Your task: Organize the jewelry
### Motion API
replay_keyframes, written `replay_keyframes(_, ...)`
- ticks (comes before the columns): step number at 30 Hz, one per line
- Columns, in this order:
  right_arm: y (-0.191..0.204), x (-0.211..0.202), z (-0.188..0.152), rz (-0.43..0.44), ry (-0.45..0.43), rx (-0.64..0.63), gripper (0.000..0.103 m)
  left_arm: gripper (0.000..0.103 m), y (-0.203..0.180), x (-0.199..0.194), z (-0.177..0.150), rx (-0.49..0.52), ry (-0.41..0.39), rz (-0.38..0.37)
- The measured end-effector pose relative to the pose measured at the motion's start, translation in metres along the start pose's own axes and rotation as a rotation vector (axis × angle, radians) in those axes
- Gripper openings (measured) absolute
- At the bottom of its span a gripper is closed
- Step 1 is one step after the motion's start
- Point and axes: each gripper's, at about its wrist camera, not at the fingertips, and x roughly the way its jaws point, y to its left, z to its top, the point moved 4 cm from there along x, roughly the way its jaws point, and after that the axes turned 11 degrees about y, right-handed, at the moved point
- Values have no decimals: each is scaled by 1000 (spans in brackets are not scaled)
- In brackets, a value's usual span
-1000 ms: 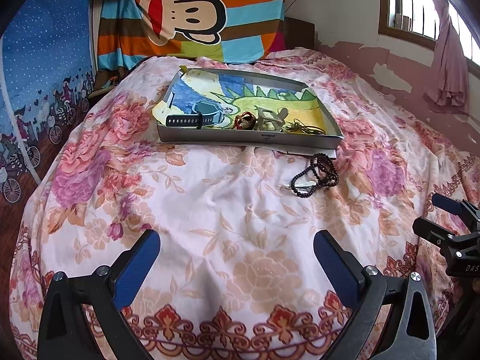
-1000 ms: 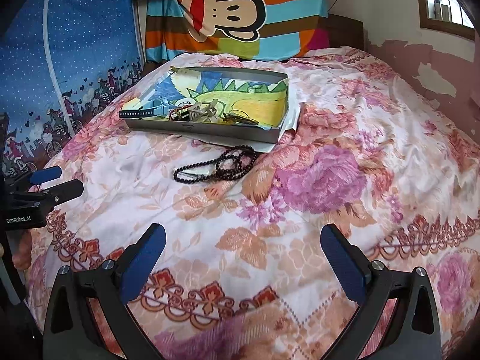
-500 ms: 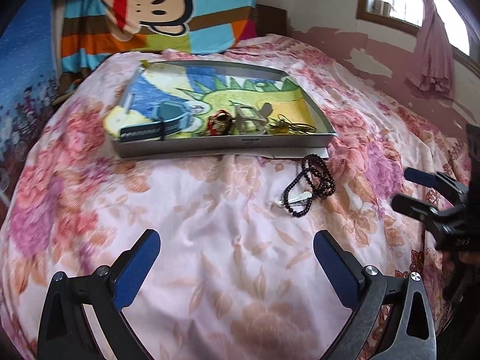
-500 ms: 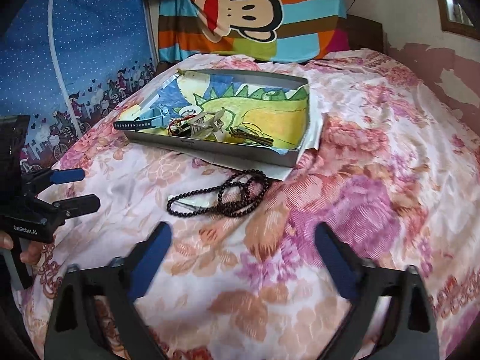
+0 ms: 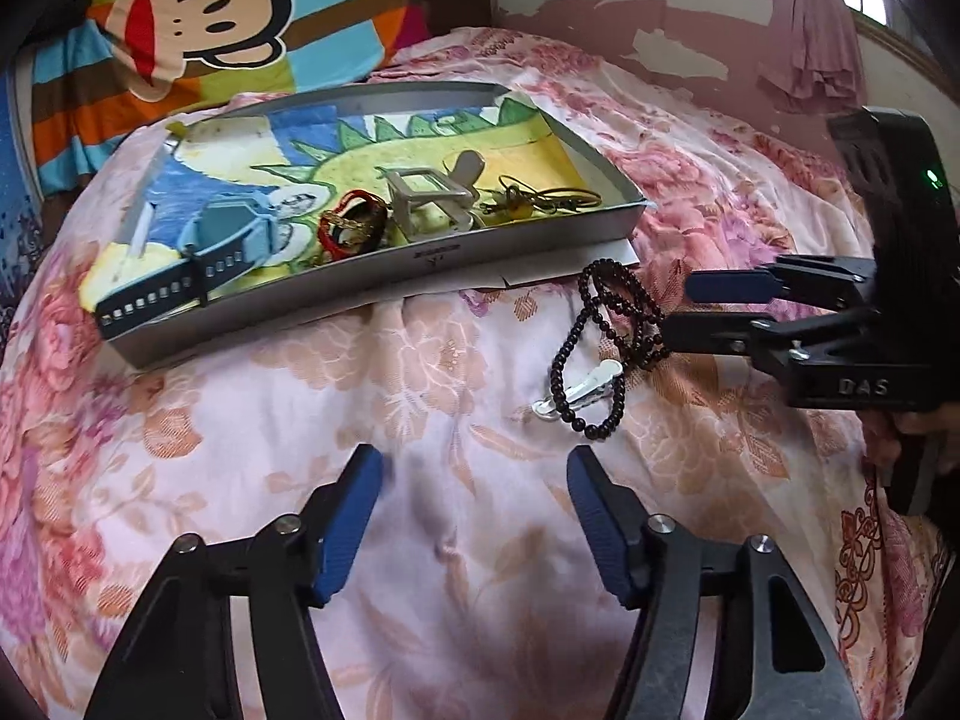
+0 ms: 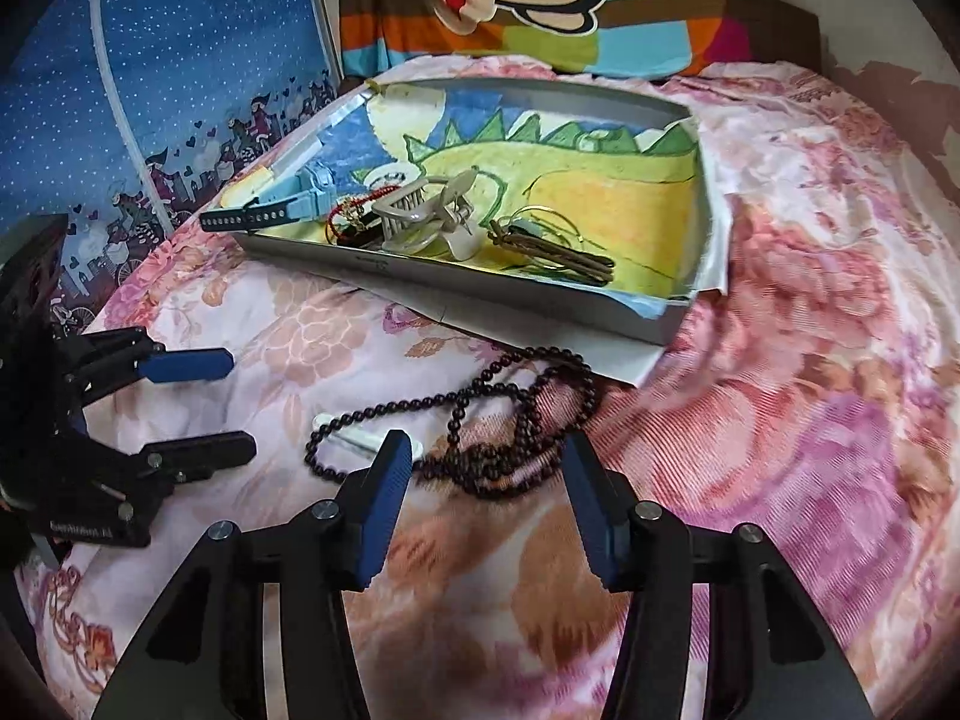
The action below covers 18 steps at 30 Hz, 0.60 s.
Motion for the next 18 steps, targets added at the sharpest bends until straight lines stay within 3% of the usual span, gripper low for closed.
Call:
replay_keyframes(6,0,22,0,-32,73,9,36,54,-5,9,8,37,2,-5)
replay_keyframes(10,-4,19,-3,-77,82,-6,20,53,-14,15,13,89,7,-12)
replay_keyframes(14,-12,14,-5,-106,80,-6,8,46,-22,21,17,125,25,-23)
replay_keyframes(18,-23,9,-3,-115,68,11,7,42,-29,27,25,156,30,-38)
